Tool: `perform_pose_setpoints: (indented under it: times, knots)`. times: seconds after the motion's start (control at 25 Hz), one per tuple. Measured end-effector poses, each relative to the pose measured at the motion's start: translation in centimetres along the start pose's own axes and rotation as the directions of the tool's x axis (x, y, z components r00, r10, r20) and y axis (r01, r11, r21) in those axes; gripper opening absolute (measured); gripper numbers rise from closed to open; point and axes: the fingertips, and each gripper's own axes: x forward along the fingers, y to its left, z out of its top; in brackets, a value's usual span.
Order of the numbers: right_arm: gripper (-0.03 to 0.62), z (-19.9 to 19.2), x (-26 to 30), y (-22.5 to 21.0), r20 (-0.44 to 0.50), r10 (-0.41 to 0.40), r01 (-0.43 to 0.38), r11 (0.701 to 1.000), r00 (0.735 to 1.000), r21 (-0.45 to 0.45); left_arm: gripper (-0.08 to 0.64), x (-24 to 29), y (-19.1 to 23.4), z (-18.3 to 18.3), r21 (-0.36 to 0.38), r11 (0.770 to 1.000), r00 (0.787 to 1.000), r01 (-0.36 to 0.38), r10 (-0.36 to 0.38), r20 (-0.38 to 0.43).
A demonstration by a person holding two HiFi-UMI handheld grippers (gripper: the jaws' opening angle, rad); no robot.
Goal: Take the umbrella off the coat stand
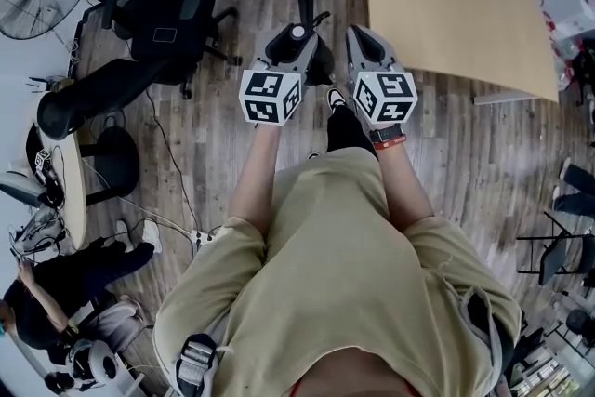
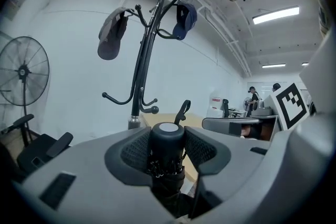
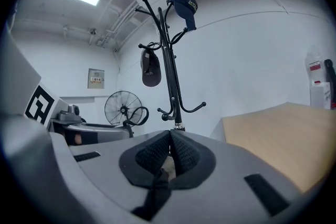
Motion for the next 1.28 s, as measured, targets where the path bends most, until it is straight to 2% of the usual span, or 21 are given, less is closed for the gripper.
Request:
perform_pose_setpoints:
  times: [0.4,1.0,1.12,1.28]
  knots:
    - [0.015,-0.3,-4.4,0.6,0.028,-0.102,0.103,0.994,0.994,-0.022,0.207,-5.1,-0.2,0.3,0.037,0.988,0.987,-0.153,0.15,0.054]
    - [0.015,0.7,-7.6,1.0,0.05,-0.1,0.1,0.995,0.994,-0.011,0.207,-7.0,-2.2,0.9,0.048,0.988,0.988,-0.148,0.146,0.057]
    - [0.015,0.4,-7.3,1.5,0.038,-0.055,0.056,0.998,0.998,-0.009,0.207,-6.8,-2.2,0.8,0.06,0.987,0.988,-0.149,0.146,0.054]
    - [0.015,-0.5,-5.8,3.5,0.003,0.104,-0.105,0.994,0.995,0.031,0.207,-6.1,-2.0,0.5,0.087,0.987,0.99,-0.134,0.131,0.043]
